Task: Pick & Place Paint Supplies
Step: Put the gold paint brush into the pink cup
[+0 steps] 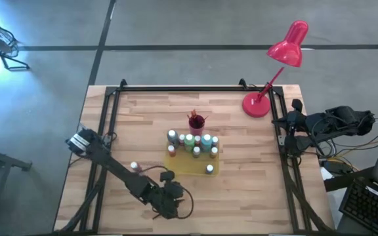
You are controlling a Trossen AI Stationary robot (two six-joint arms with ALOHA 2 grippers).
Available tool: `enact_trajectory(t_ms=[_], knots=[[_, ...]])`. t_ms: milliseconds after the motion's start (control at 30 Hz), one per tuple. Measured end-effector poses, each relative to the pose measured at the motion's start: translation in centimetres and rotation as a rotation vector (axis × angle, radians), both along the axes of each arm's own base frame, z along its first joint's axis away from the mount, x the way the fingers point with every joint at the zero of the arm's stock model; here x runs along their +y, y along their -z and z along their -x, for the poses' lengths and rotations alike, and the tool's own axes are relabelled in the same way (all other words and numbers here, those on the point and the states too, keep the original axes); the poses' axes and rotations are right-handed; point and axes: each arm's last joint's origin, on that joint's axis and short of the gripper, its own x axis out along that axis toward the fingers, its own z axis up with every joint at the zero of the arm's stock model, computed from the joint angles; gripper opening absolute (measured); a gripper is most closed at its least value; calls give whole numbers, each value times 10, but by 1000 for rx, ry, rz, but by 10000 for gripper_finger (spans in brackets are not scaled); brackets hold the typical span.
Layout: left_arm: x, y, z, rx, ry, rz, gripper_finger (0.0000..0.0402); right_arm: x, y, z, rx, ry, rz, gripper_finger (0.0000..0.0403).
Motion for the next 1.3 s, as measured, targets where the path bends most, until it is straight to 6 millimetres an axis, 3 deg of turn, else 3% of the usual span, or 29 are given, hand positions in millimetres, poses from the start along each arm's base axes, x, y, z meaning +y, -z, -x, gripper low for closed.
enact_trajectory(t_ms=[133,700,933,1167,1300], knots=[[8,13,2,23,-20,-17,183,0,0,0,0,0,0,8],[4,5,-6,-82,31,51,183,0,0,0,0,0,0,8],[5,28,-11,-32,22,29,183,0,0,0,0,0,0,8],[5,28,-14,-53,21,66,180,0,0,0,0,0,0,8],[5,28,-14,-48,26,77,159,0,0,0,0,0,0,8]])
